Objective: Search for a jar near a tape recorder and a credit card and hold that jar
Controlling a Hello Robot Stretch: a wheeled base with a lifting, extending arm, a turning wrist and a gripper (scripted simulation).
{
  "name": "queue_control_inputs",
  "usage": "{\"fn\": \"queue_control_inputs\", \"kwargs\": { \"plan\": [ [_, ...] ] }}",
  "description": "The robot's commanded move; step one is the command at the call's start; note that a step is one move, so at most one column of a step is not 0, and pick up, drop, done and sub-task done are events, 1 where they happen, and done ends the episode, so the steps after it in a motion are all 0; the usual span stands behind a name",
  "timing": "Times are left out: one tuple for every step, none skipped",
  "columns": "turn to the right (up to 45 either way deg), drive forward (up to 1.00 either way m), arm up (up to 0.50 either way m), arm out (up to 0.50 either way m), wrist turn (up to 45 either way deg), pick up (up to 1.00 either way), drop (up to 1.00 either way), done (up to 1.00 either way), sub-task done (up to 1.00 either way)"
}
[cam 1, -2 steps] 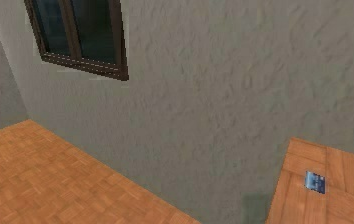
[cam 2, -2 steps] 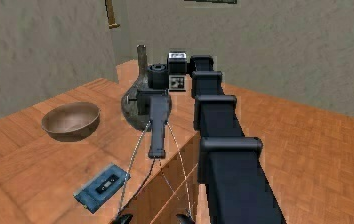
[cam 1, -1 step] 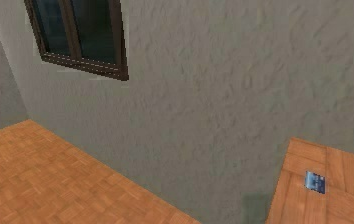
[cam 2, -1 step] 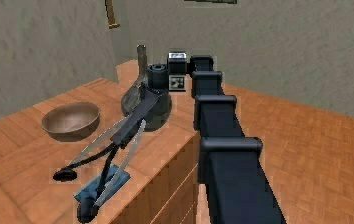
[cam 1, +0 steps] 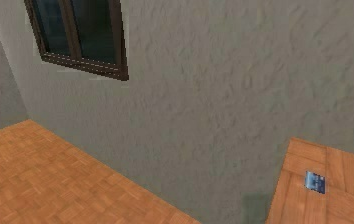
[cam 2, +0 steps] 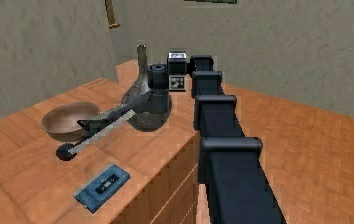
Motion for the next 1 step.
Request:
{"fn": "queue_control_inputs", "kwargs": {
  "plan": [
    [0.0,0.00,0.00,0.00,45.0,0.00,0.00,0.00,0.00]
  ]
}}
